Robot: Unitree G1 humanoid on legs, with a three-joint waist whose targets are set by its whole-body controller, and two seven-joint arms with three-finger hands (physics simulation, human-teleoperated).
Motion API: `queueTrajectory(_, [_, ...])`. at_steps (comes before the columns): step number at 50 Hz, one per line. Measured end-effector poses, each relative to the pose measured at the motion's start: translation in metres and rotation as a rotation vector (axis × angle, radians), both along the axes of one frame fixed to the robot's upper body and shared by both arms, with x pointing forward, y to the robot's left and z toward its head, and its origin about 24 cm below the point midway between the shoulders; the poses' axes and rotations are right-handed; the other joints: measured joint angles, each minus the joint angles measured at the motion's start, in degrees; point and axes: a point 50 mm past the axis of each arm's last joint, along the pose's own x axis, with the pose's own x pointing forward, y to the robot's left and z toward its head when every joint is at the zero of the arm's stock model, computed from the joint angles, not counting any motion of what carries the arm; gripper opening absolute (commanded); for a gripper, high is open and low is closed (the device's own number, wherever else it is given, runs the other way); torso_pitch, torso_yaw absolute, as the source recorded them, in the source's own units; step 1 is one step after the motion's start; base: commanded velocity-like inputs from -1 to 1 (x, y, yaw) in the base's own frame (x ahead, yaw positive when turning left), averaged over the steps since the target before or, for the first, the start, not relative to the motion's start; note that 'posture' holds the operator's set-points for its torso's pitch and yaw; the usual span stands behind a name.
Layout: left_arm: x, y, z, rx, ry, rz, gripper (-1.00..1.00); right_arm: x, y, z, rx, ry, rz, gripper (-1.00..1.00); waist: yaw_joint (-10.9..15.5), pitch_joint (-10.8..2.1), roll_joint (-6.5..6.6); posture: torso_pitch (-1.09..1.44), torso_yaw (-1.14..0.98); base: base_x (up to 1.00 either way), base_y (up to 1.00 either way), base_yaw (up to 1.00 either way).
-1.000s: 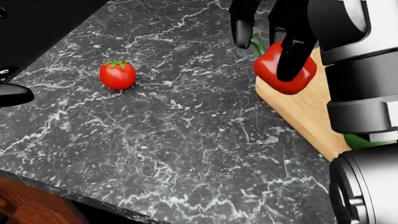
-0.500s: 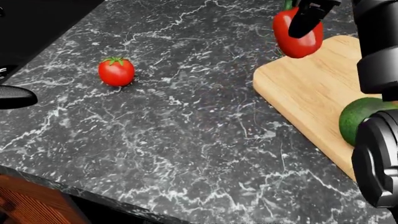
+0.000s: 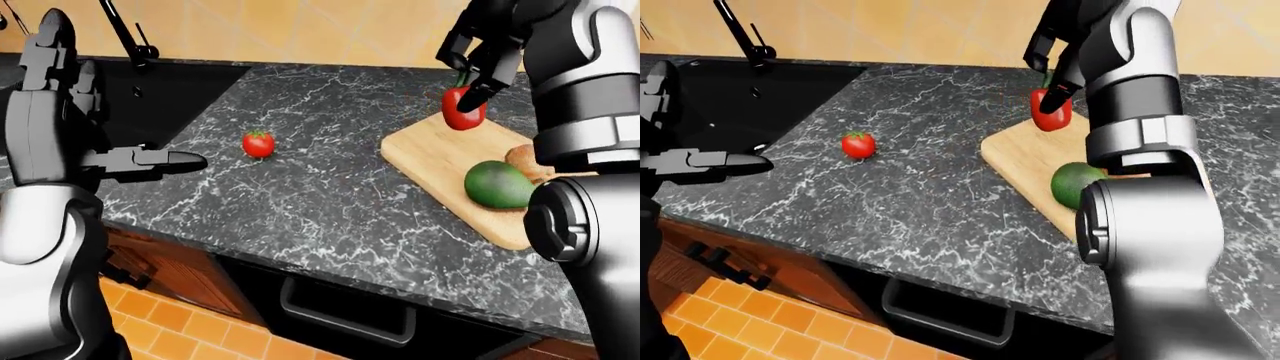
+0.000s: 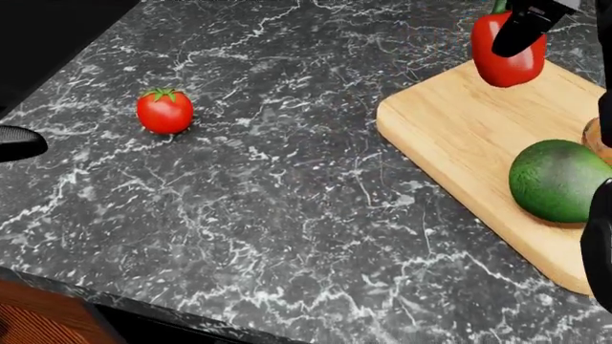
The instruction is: Place the avocado, onion, tomato and bell pepper on the cutting board.
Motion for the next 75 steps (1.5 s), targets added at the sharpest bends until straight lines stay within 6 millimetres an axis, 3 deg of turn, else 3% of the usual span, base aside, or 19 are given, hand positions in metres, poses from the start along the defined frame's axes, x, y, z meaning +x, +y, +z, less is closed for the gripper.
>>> queueTrajectory(33, [-0.002, 0.004, -0.002, 0.007, 0.002, 0.012, 1.0, 0.012, -0.008, -0.035, 0.02, 0.057, -0.048, -1.0, -2.16, -0.14, 0.14, 0.0, 0.21, 0.0, 0.0, 0.0])
queueTrajectory(53, [-0.001, 0.005, 0.001, 0.015, 0.001, 0.017, 1.0, 0.013, -0.01, -0.044, 0.025, 0.072, -0.057, -1.0, -3.0, -0.16, 0.07, 0.0, 0.21, 0.0, 0.0, 0.0])
queueTrajectory(69, [-0.002, 0.006, -0.001, 0.014, 0.006, 0.02, 1.0, 0.019, -0.002, -0.052, 0.04, 0.06, -0.046, -0.78, -3.74, -0.19, 0.27, 0.0, 0.21, 0.0, 0.0, 0.0])
queueTrajectory(75, [-0.001, 0.005, -0.001, 0.015, 0.005, 0.018, 1.0, 0.019, -0.002, -0.05, 0.04, 0.042, -0.047, -0.54, -3.82, -0.19, 0.24, 0.0, 0.21, 0.0, 0.0, 0.0])
